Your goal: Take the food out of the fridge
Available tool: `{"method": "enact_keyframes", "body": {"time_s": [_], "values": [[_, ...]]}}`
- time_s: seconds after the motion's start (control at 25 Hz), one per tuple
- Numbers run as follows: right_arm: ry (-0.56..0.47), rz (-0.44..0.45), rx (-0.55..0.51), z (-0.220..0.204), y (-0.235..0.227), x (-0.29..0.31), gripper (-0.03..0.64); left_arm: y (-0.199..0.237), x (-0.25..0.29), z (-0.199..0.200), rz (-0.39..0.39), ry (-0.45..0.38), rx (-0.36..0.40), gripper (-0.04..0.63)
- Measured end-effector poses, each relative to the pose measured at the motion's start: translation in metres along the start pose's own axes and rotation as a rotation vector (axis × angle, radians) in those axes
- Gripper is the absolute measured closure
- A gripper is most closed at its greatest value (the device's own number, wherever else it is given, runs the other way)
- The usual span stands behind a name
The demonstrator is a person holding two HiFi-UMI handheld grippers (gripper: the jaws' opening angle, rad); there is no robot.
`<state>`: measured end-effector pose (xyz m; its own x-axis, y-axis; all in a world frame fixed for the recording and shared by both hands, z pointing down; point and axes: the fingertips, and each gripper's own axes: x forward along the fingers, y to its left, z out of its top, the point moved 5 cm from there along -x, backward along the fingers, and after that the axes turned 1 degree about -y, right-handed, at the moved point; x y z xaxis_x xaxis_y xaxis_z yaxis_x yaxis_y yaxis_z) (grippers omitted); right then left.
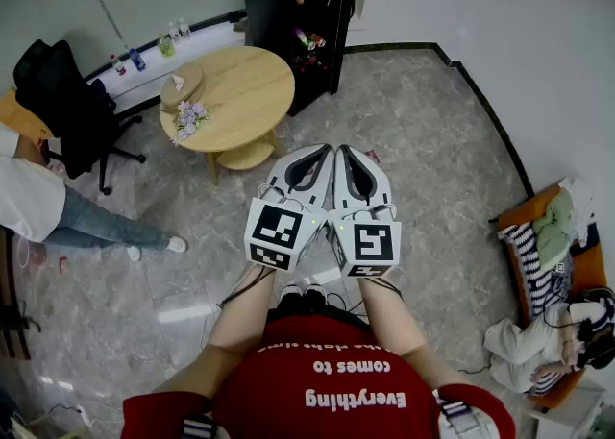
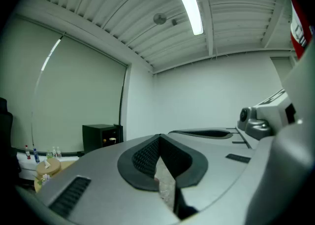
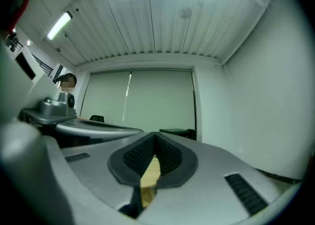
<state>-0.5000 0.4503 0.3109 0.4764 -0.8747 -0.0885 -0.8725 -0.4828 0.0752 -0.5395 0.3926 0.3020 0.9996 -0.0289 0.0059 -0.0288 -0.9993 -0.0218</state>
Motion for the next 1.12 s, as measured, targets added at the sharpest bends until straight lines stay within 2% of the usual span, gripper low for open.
{"method": "enact_keyframes", "body": {"time_s": [0.4, 0.88, 1.12], "values": [[0.010, 0.001, 0.017, -0.006, -0.018, 0.007, 0.607, -0.002, 0.018, -0.007, -0.005, 0.012, -0.016, 0.594], [-0.019, 0.016, -0.007, -0.015, -0.062, 0.003, 0.606, -0.029, 0.054, -0.014, 0.022, 0.007, 0.007, 0.594], [-0.012, -0.004, 0.009, -0.020, -0.086, 0.020, 0.606, -0.026, 0.085, -0.014, 0.003, 0.021, 0.017, 0.594]]}}
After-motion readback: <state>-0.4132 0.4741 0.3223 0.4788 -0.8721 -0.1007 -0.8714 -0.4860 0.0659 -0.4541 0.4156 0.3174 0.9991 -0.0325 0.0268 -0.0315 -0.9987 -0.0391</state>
